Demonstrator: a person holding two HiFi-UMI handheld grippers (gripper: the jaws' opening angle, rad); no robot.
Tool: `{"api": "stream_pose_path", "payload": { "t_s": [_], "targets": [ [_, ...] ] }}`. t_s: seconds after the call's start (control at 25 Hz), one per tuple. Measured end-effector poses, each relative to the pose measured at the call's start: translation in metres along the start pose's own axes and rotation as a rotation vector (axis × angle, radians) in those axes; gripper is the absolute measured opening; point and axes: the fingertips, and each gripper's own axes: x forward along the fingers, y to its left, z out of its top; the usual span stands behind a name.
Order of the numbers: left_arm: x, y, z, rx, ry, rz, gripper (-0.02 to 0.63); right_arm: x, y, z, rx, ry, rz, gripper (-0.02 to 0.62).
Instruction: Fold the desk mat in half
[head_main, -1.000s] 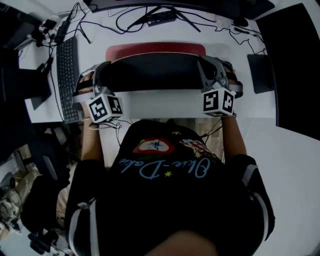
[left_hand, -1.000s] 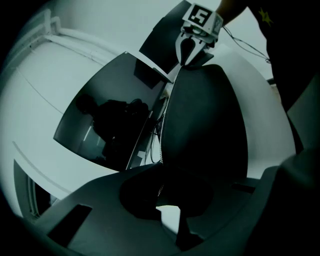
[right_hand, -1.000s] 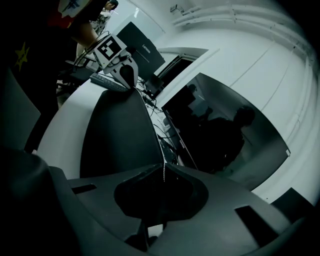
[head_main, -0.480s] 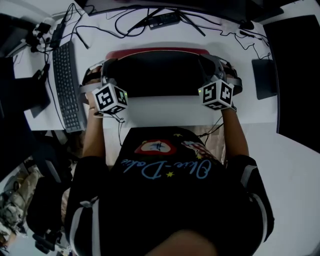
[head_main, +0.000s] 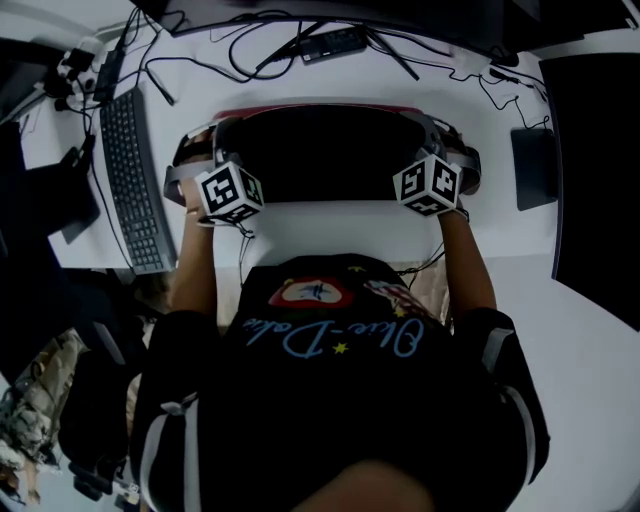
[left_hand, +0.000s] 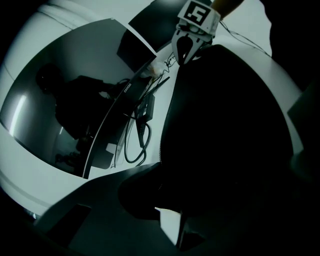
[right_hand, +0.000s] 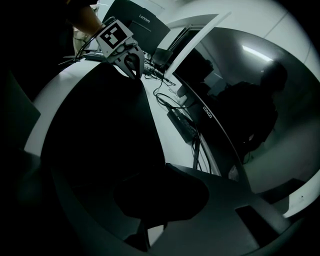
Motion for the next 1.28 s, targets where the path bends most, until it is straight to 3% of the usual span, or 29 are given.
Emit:
{"api": "stream_pose_path", "payload": {
  "t_s": [0.36, 0.6, 0.68, 0.76, 0.84, 0.96, 1.16, 1.28],
  "targets": [
    [0.016, 0.001, -0.005, -0.011, -0.003, -0.022, 0.042, 0.022, 0.004, -0.003, -0.020, 0.033, 0.030, 0.014],
    [0.016, 0.005, -0.006, -0.036, -0.016, 0.018, 0.074, 0.027, 0.000, -0.006, -0.019, 0.042, -0.013, 0.014],
    [0.016, 0.008, -0.007, -0.051, -0.022, 0.037, 0.090, 0.028, -0.004, -0.007, 0.001, 0.042, -0.021, 0.035],
    [0.015, 0.012, -0.008, -0.075, -0.026, 0.062, 0.118, 0.028, -0.006, -0.008, 0.020, 0.040, -0.023, 0.105],
    [0.014, 0.017, -0.010, -0.108, -0.027, 0.087, 0.173, 0.026, -0.007, -0.010, 0.028, 0.040, -0.029, 0.114],
    [0.010, 0.025, -0.013, -0.183, -0.032, 0.110, 0.240, 0.019, -0.012, -0.011, 0.071, 0.028, -0.049, 0.114],
    [-0.015, 0.051, -0.017, -0.385, -0.107, 0.224, 0.242, -0.001, -0.035, -0.009, 0.243, -0.028, -0.121, 0.114],
    [-0.041, 0.067, -0.014, -0.557, -0.184, 0.271, 0.240, -0.020, -0.045, -0.003, 0.369, -0.092, -0.168, 0.114]
  ]
}}
